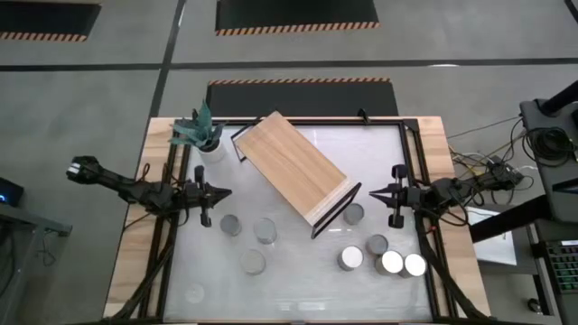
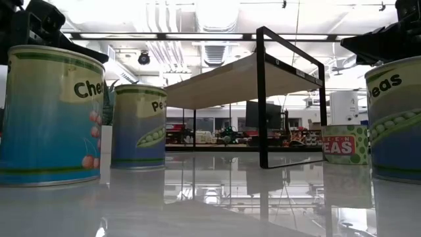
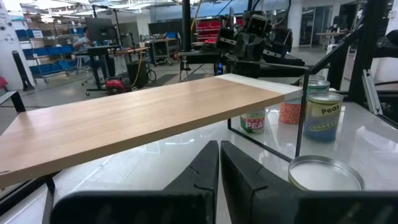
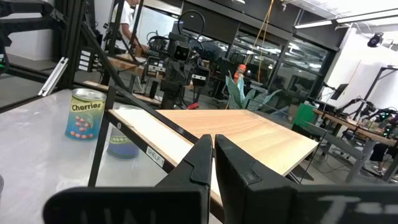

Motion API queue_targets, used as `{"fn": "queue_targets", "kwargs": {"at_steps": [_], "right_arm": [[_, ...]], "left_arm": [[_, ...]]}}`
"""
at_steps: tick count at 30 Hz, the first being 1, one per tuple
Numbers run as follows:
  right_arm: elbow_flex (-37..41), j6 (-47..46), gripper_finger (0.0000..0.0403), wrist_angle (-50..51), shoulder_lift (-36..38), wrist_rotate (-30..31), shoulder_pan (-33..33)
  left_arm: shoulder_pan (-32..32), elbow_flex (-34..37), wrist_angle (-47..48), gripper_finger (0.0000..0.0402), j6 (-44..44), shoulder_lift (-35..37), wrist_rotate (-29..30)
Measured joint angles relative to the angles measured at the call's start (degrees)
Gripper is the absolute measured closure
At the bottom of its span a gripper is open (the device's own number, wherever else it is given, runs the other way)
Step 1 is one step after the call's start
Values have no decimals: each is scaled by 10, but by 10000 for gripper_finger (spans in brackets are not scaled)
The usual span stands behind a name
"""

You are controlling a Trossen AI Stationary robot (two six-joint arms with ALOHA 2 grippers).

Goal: Pick and place cans onto a shelf

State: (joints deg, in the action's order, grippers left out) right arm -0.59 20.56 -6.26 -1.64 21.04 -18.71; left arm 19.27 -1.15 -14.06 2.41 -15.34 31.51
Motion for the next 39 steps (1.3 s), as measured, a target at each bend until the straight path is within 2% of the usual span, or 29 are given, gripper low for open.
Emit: {"fn": "queue_targets", "kwargs": {"at_steps": [34, 37, 39], "right_arm": [[0, 0, 394, 0, 0, 0, 0], [0, -51, 394, -6, 0, -3, 0], [0, -109, 394, -45, 0, -4, 0]], "left_arm": [[0, 0, 0, 402, 0, 0, 0], [0, 0, -7, 402, -15, 0, -2], [0, 0, -34, 402, -83, 0, -11]]}}
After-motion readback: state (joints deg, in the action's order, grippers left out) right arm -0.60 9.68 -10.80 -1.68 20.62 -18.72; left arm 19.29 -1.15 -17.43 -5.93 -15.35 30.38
